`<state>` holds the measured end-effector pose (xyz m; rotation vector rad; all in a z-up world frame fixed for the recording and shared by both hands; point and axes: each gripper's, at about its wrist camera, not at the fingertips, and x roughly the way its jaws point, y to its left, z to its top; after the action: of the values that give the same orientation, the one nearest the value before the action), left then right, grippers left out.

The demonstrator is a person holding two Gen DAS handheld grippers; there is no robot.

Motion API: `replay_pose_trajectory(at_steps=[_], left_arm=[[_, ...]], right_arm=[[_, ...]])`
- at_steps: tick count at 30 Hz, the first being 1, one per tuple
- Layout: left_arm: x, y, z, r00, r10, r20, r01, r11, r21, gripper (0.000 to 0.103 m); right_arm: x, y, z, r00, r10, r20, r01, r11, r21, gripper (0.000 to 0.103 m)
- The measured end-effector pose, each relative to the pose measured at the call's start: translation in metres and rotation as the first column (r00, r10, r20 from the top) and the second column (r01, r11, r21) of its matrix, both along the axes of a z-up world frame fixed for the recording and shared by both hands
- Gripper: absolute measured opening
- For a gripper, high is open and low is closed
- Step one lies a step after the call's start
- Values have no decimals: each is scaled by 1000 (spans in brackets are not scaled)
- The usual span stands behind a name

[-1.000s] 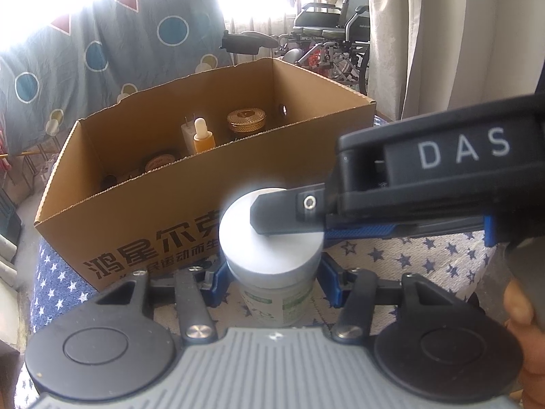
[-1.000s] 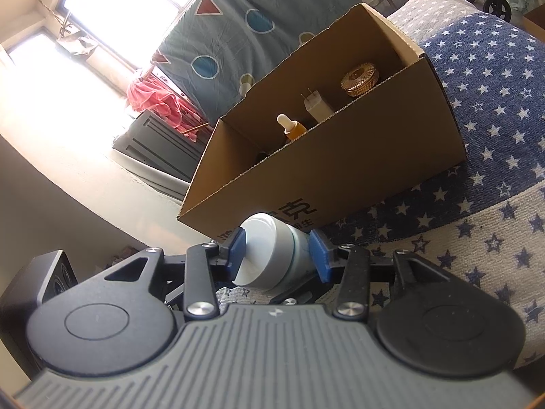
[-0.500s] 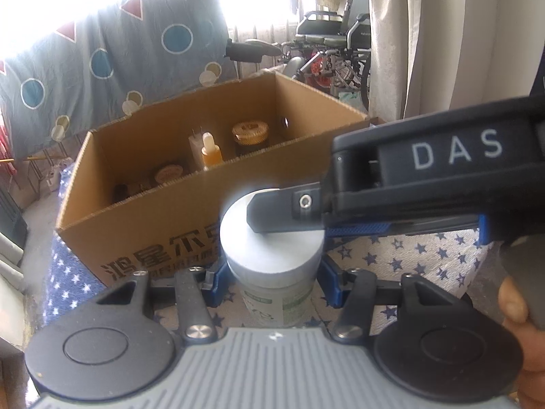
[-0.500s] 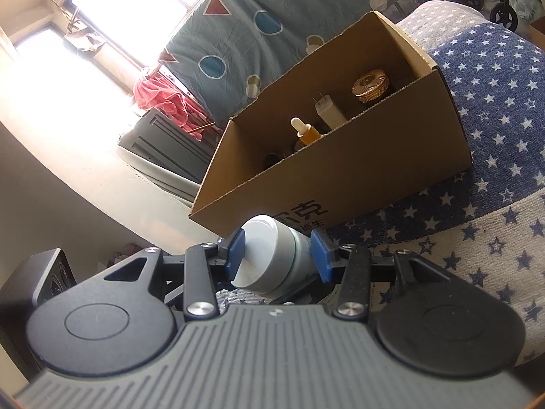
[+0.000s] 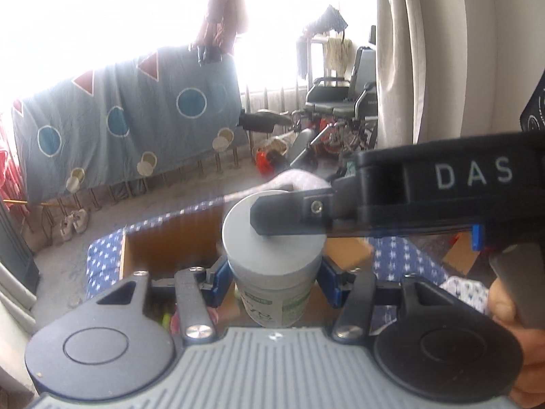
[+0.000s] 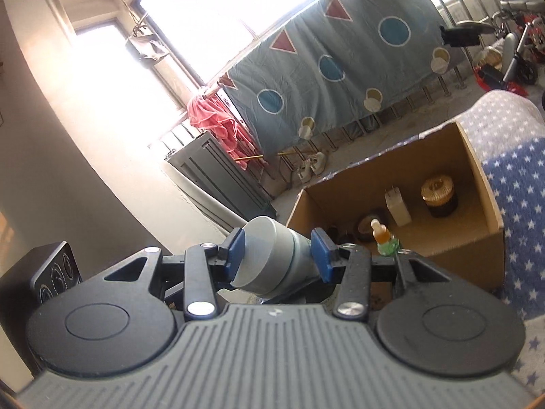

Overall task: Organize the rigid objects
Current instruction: 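Lift the white supplement jar into the box and open the right gripper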

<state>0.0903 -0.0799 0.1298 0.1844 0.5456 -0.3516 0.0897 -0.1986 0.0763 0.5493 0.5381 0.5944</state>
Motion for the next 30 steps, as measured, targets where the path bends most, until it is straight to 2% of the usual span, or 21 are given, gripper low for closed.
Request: replay_pose_trajectory(at_steps=[5, 9, 14, 21, 30], left_arm=[[47, -21, 5, 999, -33, -31, 32, 999, -31, 54], [88, -33, -13, 994, -44, -103, 40, 998, -40, 54], [124, -46, -50, 980, -42, -193, 40, 999, -18, 54], [152, -48, -85, 960, -28, -280, 30, 1000, 2, 54], [169, -52, -110, 938, -7, -347, 20, 999, 33, 54]], right_arm=[[31, -18, 29, 999, -24, 43, 27, 998, -53, 43], [70, -37, 29, 999, -46, 7, 46, 996, -79, 43], [115, -53, 1, 995, -63, -83, 54, 992, -114, 44], [144, -45, -46, 983, -60, -171, 32, 986, -164, 46], [166, -30, -73, 978, -39, -204, -15, 967, -256, 46]])
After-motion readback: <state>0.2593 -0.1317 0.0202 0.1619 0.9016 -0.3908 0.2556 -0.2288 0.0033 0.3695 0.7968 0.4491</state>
